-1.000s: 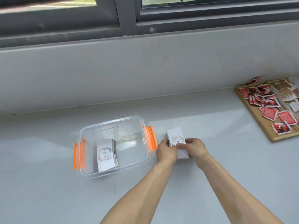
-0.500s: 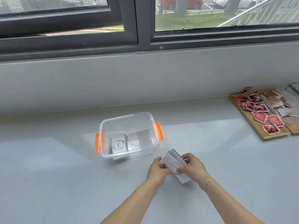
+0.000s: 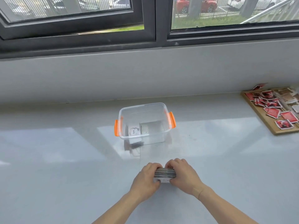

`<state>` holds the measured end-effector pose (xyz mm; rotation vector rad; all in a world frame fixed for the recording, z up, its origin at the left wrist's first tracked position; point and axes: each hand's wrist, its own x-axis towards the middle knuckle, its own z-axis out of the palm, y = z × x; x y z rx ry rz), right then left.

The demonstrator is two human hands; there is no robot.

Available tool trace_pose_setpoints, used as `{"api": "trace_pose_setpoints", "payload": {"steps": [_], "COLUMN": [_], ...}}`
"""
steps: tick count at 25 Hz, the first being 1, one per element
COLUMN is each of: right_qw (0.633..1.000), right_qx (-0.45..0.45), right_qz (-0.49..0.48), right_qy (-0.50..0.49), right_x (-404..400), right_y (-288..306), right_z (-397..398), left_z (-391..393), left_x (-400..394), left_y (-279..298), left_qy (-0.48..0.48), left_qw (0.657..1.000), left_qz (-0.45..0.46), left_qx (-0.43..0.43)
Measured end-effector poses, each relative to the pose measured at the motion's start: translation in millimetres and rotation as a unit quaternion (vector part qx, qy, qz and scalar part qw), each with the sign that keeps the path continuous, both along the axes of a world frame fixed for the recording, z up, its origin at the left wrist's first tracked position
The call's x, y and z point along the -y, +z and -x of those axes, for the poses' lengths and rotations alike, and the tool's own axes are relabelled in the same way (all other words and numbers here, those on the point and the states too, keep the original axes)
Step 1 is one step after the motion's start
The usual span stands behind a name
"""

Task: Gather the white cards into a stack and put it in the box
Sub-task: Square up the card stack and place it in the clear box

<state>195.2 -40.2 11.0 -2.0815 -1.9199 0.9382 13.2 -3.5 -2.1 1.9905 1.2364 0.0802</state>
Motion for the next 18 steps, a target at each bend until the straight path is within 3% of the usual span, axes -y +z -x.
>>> {"api": "trace_pose_setpoints", "payload": {"steps": [9,14,18], "right_qw": [0.989,0.99,0.988], "right_qx": [0.018,0.057,0.084], "right_qz": [-0.132,-0.101,-0.114], "right_qy": [0.067,0.076,0.067], "right_x": [8,22,24], "right_y": [-15,-37,-42], "right_z": [26,33,38], "left_z": [36,36,34], "left_x": [3,13,14], "left_y": [-8,-31,-40], "left_qy": [0.013,-0.022,-0.004], "left_qw": [0.994,0.987,0.987], "left_qz": [-0.106,-0.129,-0.13], "left_qx": [-0.013,-0.095,-0.097]}}
